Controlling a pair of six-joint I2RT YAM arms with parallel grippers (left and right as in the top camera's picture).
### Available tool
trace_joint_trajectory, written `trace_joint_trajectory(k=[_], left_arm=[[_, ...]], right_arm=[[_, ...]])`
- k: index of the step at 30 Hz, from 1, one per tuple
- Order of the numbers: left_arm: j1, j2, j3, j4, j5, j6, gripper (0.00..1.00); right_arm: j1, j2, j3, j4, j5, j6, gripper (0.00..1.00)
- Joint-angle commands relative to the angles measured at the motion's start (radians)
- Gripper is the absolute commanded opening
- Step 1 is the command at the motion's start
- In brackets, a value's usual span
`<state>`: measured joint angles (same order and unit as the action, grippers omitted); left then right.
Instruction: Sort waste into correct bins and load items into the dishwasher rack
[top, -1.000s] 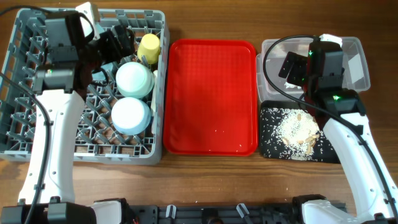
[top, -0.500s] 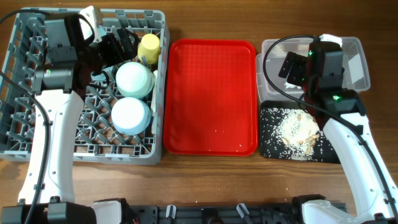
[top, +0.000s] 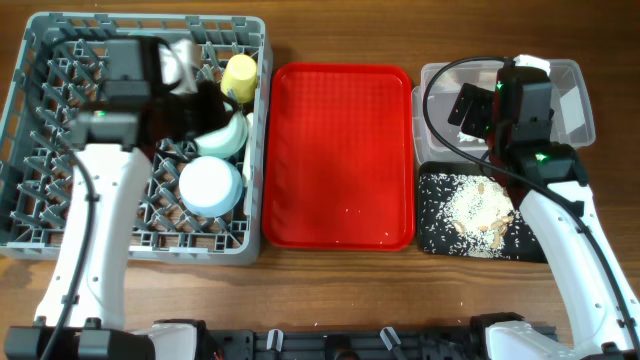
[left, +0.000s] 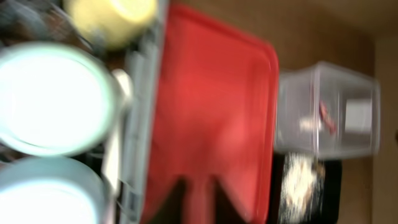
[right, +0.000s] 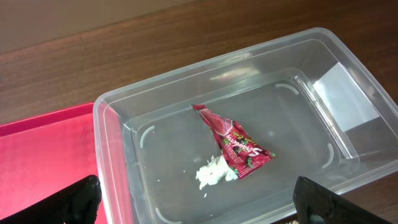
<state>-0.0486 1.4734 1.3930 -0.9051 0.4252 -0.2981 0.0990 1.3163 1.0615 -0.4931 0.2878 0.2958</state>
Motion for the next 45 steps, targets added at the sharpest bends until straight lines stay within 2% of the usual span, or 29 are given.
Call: trace_joint_trajectory(k=[1, 4, 7, 8, 15, 21, 27, 29, 30, 31, 40, 43, 45], left_arm=[[-0.129, 0.003, -0.059, -0.013, -0.126, -0.004, 0.04], [-0.232, 0.029, -0.122, 0.005, -0.376, -0.06, 0.06], [-0.29, 0.079, -0.18, 0.05, -0.506, -0.077, 0.09], [-0.297, 0.095, -0.192, 0.064, -0.523, -0.077, 0.12], [-0.29, 0.15, -0.197, 0.141, -0.619, -0.077, 0.2], [-0.29, 0.152, -0.197, 0.153, -0.62, -0.077, 0.22], [-0.301, 0.212, -0.198, 0.143, -0.594, -0.077, 0.2], [-0.306, 0.235, -0.198, 0.142, -0.594, -0.077, 0.17], [-0.309, 0.249, -0.198, 0.14, -0.594, -0.077, 0.08], [-0.309, 0.257, -0.198, 0.141, -0.594, -0.077, 0.04], [-0.308, 0.262, -0.198, 0.164, -0.595, -0.077, 0.05], [-0.308, 0.262, -0.198, 0.161, -0.597, -0.071, 0.14], [-0.308, 0.262, -0.198, 0.161, -0.639, -0.069, 0.13]], right_arm=[[-0.005, 0.01, 0.012, 0.003, -0.009, -0.007, 1.0], [-0.005, 0.01, 0.012, 0.003, -0.009, -0.007, 1.0], [-0.005, 0.01, 0.012, 0.003, -0.01, -0.007, 1.0], [-0.005, 0.01, 0.012, 0.003, -0.01, -0.007, 1.0], [-0.005, 0.01, 0.012, 0.003, -0.009, -0.007, 1.0], [-0.005, 0.01, 0.012, 0.003, -0.009, -0.008, 1.0], [-0.005, 0.01, 0.012, 0.003, -0.01, -0.007, 1.0], [-0.005, 0.01, 0.012, 0.003, -0.009, -0.007, 1.0], [-0.005, 0.01, 0.012, 0.003, -0.01, -0.007, 1.0], [-0.005, 0.01, 0.012, 0.003, -0.01, -0.007, 1.0], [-0.005, 0.01, 0.012, 0.003, -0.01, -0.007, 0.99], [-0.005, 0.01, 0.012, 0.003, -0.009, -0.008, 1.0], [-0.005, 0.01, 0.012, 0.003, -0.009, -0.007, 1.0]])
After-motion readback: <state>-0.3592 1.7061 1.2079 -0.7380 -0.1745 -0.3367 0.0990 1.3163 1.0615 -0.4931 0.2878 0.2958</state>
